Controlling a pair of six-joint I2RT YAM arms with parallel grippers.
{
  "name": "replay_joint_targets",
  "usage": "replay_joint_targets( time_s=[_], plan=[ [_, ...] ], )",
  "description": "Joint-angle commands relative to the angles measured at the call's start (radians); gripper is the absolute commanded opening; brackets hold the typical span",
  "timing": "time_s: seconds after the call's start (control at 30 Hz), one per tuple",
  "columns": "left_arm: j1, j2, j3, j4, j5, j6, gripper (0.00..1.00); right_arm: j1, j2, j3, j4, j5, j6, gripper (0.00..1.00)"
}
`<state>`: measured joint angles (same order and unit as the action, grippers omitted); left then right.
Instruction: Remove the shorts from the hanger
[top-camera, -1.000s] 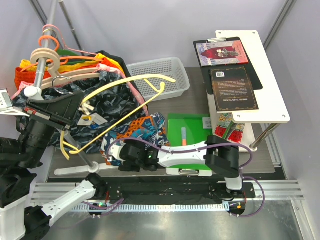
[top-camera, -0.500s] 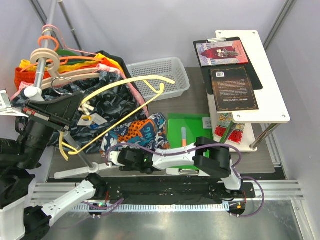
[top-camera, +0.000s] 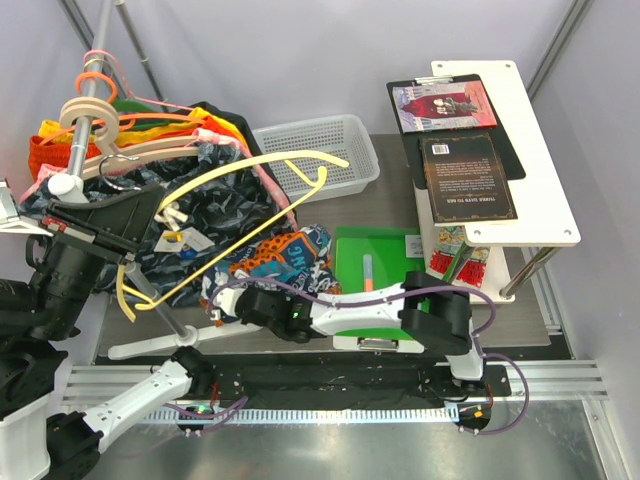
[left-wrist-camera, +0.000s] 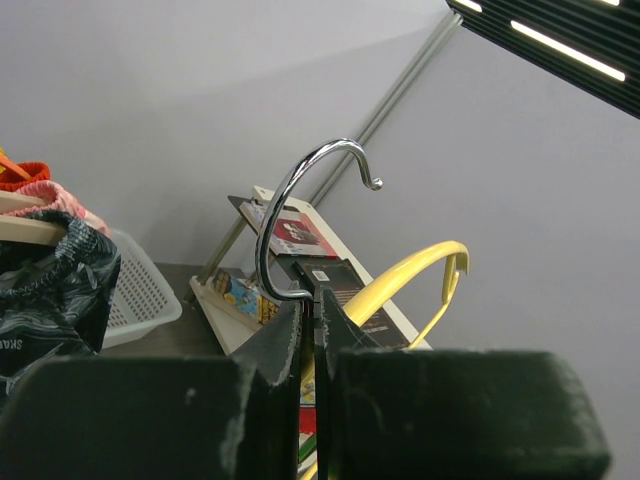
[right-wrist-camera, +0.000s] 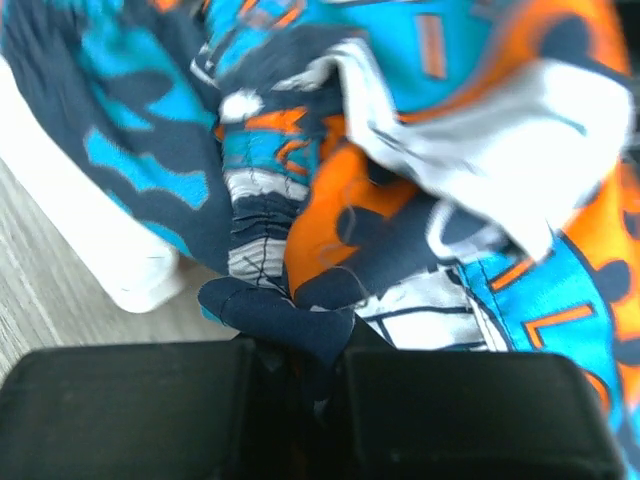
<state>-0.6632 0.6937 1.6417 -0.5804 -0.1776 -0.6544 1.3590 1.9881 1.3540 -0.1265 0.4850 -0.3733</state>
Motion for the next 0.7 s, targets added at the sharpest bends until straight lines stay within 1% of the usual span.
replay_joint_targets(
  time_s=[0.0, 0.17, 0.27, 0.5, 0.53, 0.67],
  plan=[
    [0.004, 0.018, 0.026, 0.057, 0.023, -0.008, 0.0, -0.005, -0.188, 0.048, 0.112, 0.095, -0.03, 0.01],
    [0.004, 0.032, 0.033, 0.068, 0.035, -0.008, 0.0, -0.015, -0.375, 0.022, 0.206, 0.092, 0.014, 0.01],
    [0.004, 0.036, 0.04, 0.077, 0.04, -0.01, 0.0, -0.029, -0.442, 0.025, 0.223, 0.098, 0.054, 0.01],
    [0.004, 0.056, 0.079, 0.105, 0.049, 0.012, 0.0, -0.063, -0.609, -0.021, 0.254, 0.147, 0.076, 0.01],
    [0.004, 0.056, 0.09, 0.103, 0.05, 0.019, 0.0, -0.073, -0.648, -0.032, 0.264, 0.148, 0.08, 0.01],
    [0.004, 0.047, 0.086, 0.123, 0.044, 0.029, 0.0, -0.119, -0.719, -0.043, 0.292, 0.158, 0.128, 0.01]
  ],
)
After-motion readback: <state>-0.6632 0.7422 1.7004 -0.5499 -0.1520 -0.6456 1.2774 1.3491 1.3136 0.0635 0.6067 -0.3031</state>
